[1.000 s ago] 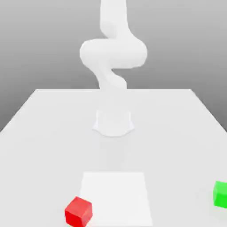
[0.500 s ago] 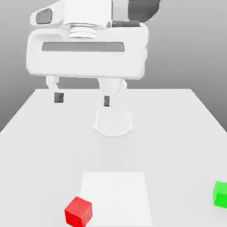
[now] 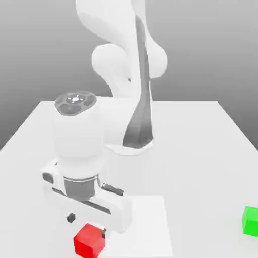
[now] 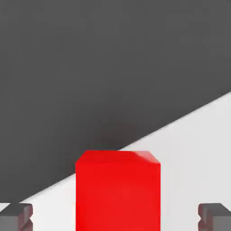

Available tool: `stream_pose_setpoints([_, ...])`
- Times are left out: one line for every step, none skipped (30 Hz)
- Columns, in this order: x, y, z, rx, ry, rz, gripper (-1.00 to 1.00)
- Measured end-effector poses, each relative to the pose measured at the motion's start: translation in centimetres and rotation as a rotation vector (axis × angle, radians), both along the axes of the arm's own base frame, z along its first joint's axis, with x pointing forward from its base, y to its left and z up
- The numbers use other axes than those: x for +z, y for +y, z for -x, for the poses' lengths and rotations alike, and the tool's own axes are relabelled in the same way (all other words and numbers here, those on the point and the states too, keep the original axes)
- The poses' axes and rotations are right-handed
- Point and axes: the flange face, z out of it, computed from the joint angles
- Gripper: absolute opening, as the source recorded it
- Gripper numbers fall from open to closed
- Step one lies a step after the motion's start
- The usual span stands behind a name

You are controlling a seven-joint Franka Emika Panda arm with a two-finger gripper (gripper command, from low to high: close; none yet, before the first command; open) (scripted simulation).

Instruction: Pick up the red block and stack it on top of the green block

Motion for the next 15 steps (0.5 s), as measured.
stream_pose_setpoints([-0.7, 0.0, 0.1, 0.000, 0.000, 0.000, -1.00])
stream_pose_setpoints([-0.7, 0.0, 0.1, 0.000, 0.000, 0.000, -1.00])
stream_pose_setpoints([-0.7, 0.0, 0.1, 0.000, 0.000, 0.000, -1.00])
stream_pose_setpoints([-0.7, 0.0, 0.1, 0.000, 0.000, 0.000, -1.00])
stream_pose_setpoints([-0.7, 0.0, 0.0, 0.000, 0.000, 0.000, -1.00])
stream_pose_setpoints([-0.7, 0.0, 0.0, 0.000, 0.000, 0.000, -1.00])
stream_pose_setpoints([-1.1, 0.0, 0.1, 0.000, 0.000, 0.000, -1.00])
stream_pose_setpoints([-0.6, 0.0, 0.0, -0.001, 0.000, 0.000, -1.00])
stream_pose_setpoints([0.3, 0.0, 0.0, -0.001, 0.000, 0.000, -1.00])
stream_pose_setpoints([1.4, 0.0, 0.0, -0.001, 0.000, 0.000, -1.00])
stream_pose_setpoints([2.6, 0.0, 0.0, -0.001, 0.000, 0.000, -1.00])
stream_pose_setpoints([3.9, 0.0, 0.0, 0.000, 0.000, 0.000, -1.00])
stream_pose_setpoints([4.9, 0.8, -0.1, 0.020, 0.001, -0.001, -1.00])
stream_pose_setpoints([5.4, 3.3, -0.6, 0.081, 0.002, -0.003, -1.00])
stream_pose_setpoints([5.7, 5.8, -1.0, 0.142, 0.003, -0.004, -1.00])
